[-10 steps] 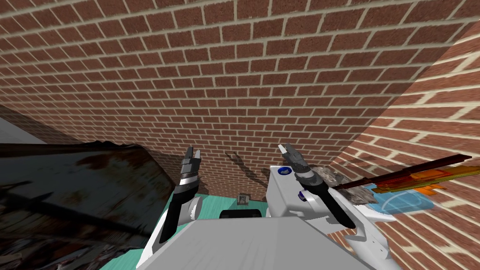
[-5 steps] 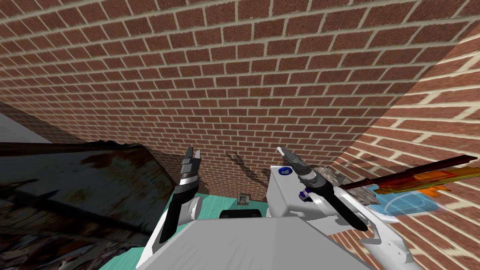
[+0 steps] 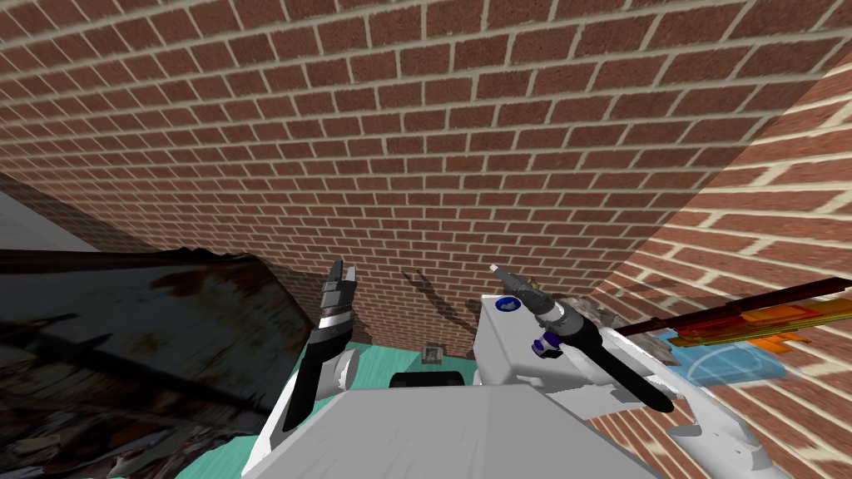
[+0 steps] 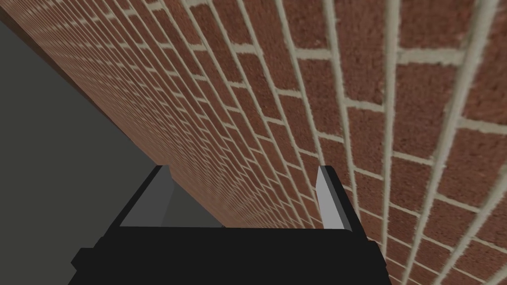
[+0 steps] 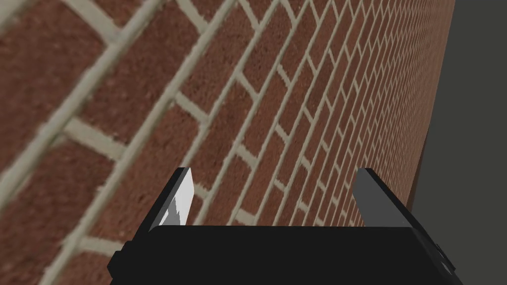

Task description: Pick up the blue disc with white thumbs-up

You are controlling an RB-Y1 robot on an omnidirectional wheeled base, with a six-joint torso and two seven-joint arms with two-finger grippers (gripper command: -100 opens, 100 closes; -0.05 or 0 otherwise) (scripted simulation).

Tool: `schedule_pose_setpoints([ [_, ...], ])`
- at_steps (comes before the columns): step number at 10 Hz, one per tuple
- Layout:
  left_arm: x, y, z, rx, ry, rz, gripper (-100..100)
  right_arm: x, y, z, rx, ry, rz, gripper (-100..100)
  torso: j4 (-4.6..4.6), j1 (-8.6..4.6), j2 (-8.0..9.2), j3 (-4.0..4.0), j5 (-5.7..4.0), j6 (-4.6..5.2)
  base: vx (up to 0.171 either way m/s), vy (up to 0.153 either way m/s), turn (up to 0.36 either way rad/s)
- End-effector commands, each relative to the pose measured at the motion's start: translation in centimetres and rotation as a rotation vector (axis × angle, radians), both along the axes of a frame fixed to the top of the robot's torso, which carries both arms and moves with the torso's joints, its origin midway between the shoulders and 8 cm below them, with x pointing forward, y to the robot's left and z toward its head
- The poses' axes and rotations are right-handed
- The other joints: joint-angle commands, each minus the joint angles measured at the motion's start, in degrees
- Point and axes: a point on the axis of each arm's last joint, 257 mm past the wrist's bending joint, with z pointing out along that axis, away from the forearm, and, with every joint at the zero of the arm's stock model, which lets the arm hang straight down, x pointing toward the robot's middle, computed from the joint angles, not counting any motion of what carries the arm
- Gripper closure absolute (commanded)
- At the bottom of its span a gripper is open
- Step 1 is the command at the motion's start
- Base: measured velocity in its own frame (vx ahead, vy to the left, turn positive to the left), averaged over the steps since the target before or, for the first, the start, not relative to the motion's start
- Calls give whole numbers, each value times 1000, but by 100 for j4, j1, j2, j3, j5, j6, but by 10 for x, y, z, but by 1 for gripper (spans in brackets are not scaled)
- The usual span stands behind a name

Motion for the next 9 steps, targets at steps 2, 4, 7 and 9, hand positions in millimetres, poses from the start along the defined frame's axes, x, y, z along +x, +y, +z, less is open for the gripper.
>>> schedule_pose_setpoints([
  [2, 0, 0, 0, 0, 0, 0, 0, -3, 3, -12, -100, 17, 26, -100, 0, -3, -1, -1, -1, 0, 1, 2, 7],
  [4, 0, 0, 0, 0, 0, 0, 0, -5, 4, -21, -173, 31, 47, -100, 0, -4, -2, -1, -1, 0, 0, 3, 12],
  [7, 0, 0, 0, 0, 0, 0, 0, -8, 6, -32, -266, 49, 80, -100, -1, -3, -4, -2, -1, 0, 4, 2, 9],
  [9, 0, 0, 0, 0, 0, 0, 0, -11, 6, -42, -342, 65, 105, -100, -1, -3, -3, -2, -1, 0, 0, 2, 8],
])
